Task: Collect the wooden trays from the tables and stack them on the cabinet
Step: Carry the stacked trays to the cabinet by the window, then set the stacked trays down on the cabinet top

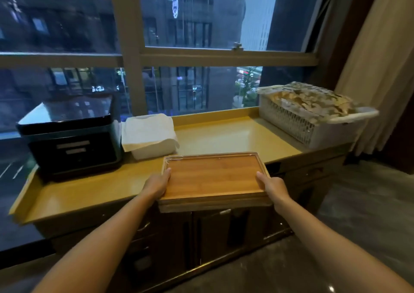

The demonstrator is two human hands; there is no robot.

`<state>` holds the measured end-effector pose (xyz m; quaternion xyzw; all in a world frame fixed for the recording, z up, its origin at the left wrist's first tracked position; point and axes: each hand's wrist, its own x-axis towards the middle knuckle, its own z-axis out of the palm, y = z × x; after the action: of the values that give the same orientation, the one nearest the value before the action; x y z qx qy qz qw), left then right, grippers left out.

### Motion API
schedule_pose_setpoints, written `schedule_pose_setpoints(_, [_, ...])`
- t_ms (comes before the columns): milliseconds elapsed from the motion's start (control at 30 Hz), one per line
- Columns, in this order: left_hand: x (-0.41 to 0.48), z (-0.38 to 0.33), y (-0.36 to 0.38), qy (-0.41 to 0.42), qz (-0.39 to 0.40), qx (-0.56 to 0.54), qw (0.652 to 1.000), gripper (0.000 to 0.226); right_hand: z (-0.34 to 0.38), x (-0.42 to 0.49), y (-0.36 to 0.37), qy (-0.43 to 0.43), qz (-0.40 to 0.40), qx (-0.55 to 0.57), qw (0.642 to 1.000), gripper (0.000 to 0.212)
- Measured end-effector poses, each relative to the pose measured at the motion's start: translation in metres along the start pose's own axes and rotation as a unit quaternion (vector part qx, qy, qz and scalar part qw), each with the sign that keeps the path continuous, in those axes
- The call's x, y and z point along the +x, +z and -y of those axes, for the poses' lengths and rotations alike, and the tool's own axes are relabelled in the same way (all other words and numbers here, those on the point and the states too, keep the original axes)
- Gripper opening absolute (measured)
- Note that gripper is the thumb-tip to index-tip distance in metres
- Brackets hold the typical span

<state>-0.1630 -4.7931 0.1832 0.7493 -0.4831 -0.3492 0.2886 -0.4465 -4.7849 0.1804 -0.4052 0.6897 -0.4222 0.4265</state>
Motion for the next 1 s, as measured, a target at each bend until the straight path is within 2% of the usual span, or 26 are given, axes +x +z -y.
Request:
schedule_pose_setpoints(233, [0.169, -0.063, 0.044, -0.019, -0.003, -0.056, 0.998, 0.054, 0.042, 0.188, 0.035, 0.024, 0.019, 0.007, 1.0, 0.032])
schedule_pose_setpoints(500, [0.34, -0.134, 0.092, -0.033, 0.007, -0.05, 0.998, 0.06, 0.099, 0.367, 0.065, 0.01, -0.022, -0.007, 1.0, 0.025])
schedule_pose_setpoints(600, [0.384, -0.147, 0.105, -0.05, -0.001, -0.049, 0.998, 0.062, 0.111, 0.416, 0.074, 0.013, -0.007, -0.029, 0.999, 0.022])
schedule_pose_setpoints(733, [0.431, -0.15, 0.123, -0.084, -0.005, -0.085, 0.993, 0.061, 0.118, 0.474, 0.09, 0.027, 0.01, -0.048, 0.998, 0.041])
schedule_pose_setpoints(833, [0.457, -0.15, 0.136, -0.125, -0.02, -0.118, 0.985, 0.058, 0.121, 0.511, 0.104, 0.039, 0.032, -0.065, 0.997, 0.043])
schedule_pose_setpoints(1000, [0.483, -0.15, 0.149, -0.184, -0.059, -0.167, 0.967, 0.054, 0.124, 0.553, 0.122, 0.075, 0.083, -0.064, 0.992, 0.028])
